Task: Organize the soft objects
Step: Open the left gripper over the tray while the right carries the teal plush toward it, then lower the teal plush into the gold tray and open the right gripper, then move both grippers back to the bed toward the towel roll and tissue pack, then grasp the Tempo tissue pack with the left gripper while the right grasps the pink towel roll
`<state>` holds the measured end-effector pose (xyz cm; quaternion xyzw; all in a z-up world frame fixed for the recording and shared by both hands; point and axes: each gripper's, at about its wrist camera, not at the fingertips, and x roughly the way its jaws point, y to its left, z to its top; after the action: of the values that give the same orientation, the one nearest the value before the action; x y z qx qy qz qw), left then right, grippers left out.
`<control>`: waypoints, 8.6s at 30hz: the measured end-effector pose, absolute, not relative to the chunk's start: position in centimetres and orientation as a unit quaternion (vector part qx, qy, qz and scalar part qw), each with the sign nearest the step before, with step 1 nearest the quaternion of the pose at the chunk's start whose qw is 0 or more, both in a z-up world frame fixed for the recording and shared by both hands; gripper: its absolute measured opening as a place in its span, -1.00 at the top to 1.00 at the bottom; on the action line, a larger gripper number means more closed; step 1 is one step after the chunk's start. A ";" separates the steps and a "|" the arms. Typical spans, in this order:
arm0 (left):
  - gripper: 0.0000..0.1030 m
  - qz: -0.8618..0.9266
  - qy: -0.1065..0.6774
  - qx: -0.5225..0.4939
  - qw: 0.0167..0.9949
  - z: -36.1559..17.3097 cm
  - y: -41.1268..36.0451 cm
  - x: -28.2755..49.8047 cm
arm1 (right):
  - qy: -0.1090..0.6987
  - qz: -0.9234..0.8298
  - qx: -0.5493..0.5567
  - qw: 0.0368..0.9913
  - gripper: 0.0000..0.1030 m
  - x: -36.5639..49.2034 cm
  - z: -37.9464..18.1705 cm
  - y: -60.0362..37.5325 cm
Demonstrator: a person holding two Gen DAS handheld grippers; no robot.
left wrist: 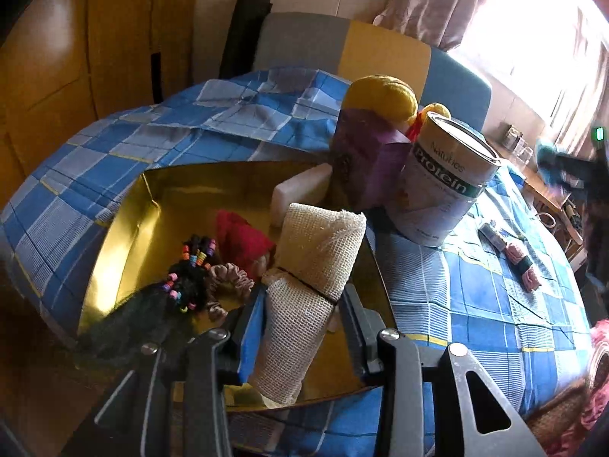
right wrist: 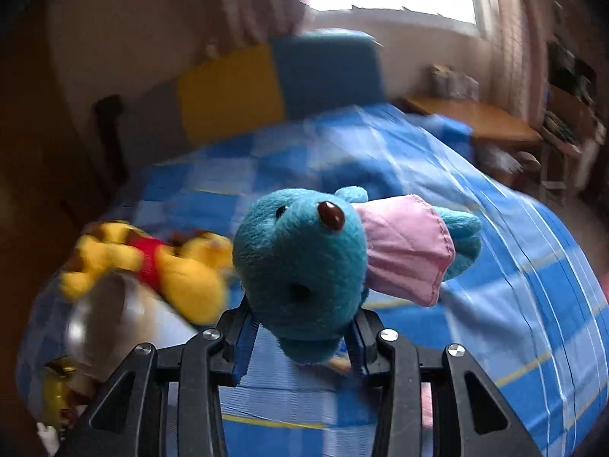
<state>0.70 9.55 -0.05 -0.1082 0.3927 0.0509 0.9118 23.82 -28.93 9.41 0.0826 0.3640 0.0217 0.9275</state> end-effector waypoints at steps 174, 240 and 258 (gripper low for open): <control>-0.51 -0.156 0.431 0.004 0.889 0.4 -2.7 4.0 | 0.489 -0.032 0.038 0.871 -0.24 16.9 -1.7 -36.6; -0.15 -0.183 0.586 -0.082 0.785 -6.7 -25.0 29.8 | 0.552 -0.072 0.079 0.827 0.19 21.3 -6.8 -43.0; -0.07 -0.166 0.523 0.045 0.835 -7.6 -25.5 24.2 | 0.556 -0.074 0.007 0.828 0.11 21.9 -8.1 -41.4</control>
<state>24.19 -25.48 -7.65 0.0449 0.5234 -0.1657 0.8346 21.87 -41.42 -8.07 0.0068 0.5561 -0.0743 0.8277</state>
